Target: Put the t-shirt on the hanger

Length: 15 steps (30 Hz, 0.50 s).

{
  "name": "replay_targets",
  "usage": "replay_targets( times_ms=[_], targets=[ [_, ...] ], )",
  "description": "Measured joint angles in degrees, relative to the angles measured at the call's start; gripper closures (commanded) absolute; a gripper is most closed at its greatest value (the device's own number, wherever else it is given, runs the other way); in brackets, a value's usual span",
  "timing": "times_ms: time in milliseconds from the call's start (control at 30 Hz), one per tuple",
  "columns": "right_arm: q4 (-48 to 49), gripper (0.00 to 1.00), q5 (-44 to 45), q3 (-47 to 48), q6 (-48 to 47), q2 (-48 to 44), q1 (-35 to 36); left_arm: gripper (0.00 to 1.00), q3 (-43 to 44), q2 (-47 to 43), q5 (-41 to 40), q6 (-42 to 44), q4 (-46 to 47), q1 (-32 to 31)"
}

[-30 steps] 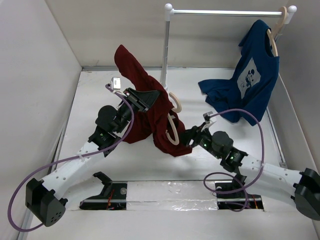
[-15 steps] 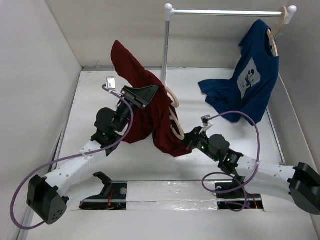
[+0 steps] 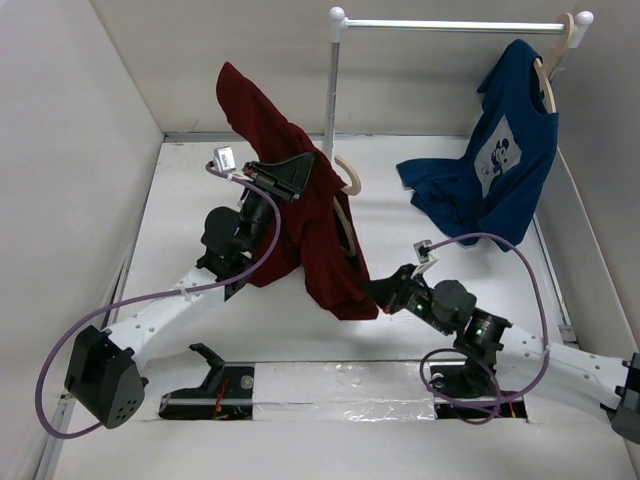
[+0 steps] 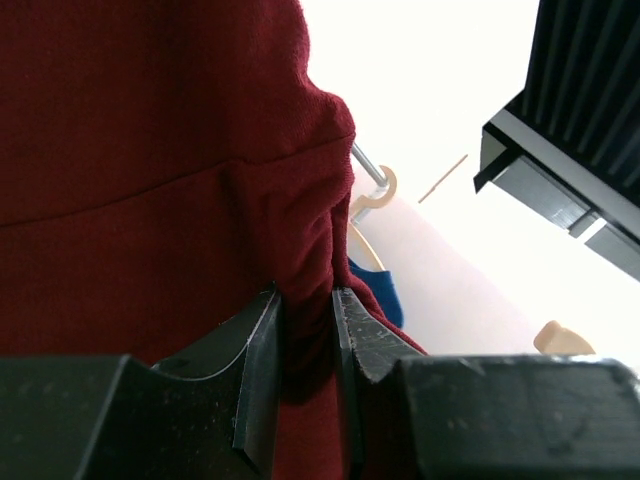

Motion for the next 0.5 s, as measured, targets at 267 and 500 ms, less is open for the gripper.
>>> replay_targets(
  times_ms=[267,500],
  targets=[
    [-13.11,1.00,-0.66,5.66,-0.26,-2.93,0.24,1.00,-0.17,4.81,0.94,2.10,4.68,0.00],
    [-19.78,1.00,-2.14,20.00,-3.96,3.61,0.24,1.00,-9.05,5.49,4.02,-2.95,6.82,0.28]
  ],
)
